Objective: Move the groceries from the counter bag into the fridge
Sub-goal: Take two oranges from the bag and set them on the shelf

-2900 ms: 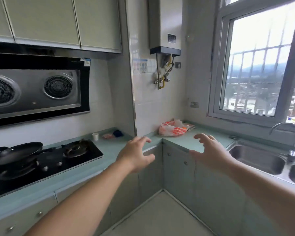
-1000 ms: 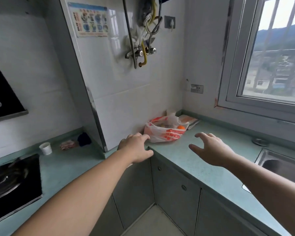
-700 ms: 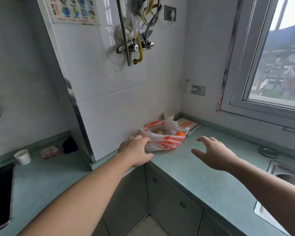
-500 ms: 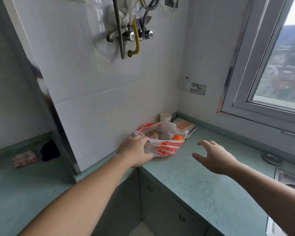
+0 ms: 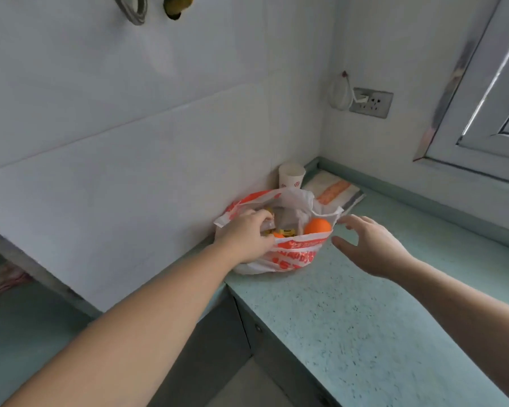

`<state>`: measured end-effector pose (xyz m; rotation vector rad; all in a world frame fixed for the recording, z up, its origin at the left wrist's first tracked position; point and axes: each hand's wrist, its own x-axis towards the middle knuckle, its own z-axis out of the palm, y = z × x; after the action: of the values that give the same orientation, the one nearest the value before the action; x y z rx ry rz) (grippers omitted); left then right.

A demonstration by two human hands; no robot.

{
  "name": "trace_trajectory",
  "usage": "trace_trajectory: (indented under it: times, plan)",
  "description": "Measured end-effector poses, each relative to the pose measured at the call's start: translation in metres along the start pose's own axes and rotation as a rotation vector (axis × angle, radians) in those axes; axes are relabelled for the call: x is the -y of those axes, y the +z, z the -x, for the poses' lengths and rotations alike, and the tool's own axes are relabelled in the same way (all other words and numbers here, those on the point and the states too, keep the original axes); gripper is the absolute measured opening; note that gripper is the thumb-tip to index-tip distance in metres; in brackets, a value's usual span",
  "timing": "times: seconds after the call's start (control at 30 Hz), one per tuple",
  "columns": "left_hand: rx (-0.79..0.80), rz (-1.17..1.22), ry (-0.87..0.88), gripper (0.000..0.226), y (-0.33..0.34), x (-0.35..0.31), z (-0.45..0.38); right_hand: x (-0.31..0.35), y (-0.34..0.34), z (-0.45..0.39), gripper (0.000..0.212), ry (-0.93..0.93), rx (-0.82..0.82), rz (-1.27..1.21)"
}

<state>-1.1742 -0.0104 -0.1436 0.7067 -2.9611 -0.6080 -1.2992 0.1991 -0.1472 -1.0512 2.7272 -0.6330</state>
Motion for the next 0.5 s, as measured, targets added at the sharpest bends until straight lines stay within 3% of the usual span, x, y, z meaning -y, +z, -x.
trace_trajectory:
  times: [0.27,0.5]
  plan:
    - [0.052,0.058,-0.002,0.040,0.031,0.013,-0.073,-0.031,0.023,-0.067,0.033,0.043,-0.037,-0.048]
    - [0.223,0.076,0.008,0.050,0.077,0.036,-0.121,-0.030,0.058,-0.113,0.030,0.073,0.058,0.018]
